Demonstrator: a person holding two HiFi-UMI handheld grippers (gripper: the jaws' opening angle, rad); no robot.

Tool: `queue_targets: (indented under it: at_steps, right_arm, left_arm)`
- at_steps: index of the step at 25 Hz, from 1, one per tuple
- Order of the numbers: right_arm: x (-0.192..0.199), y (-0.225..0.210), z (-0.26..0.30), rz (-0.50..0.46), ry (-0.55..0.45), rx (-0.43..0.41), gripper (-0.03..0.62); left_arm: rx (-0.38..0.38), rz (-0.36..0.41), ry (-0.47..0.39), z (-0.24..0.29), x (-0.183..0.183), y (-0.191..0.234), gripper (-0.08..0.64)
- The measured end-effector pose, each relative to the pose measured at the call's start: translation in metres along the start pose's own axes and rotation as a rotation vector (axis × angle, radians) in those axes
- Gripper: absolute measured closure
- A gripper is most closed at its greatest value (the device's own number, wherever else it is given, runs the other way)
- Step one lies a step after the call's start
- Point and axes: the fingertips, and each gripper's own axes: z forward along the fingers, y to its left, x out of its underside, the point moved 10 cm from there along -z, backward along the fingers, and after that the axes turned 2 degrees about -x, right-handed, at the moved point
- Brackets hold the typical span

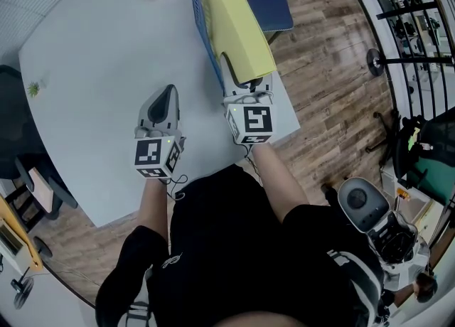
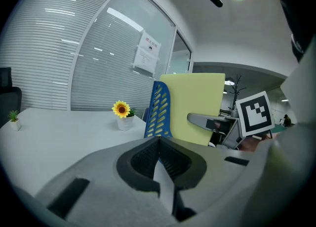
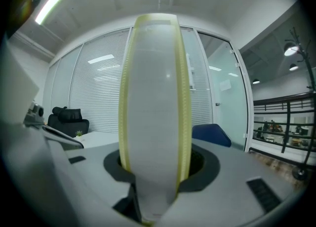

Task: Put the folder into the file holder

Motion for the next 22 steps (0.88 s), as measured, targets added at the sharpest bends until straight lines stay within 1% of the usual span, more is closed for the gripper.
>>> queue_targets:
  at_steps: [4,17,22]
  right_arm:
    - [0.0065,-0.0042,0.0044,0.006,0.027,-0.002,0.414]
    - [0.0096,-0.0003,0.0010,-0.003,0.042,-0.007,0.408]
    - [0.0093,0.0023,-0.0001,-0.030,0.059,-0.012,0.377]
  left_arm:
    - [0.000,0.000,0.002,0.0042,0.0010,-0.0010,0.554]
    - [-0.002,0.004,-0.001,-0.0023,0.0019,-0.0036,0.554]
    - [-0.003,0.002,0.000,-0.0044,0.0010,-0.0055,0.554]
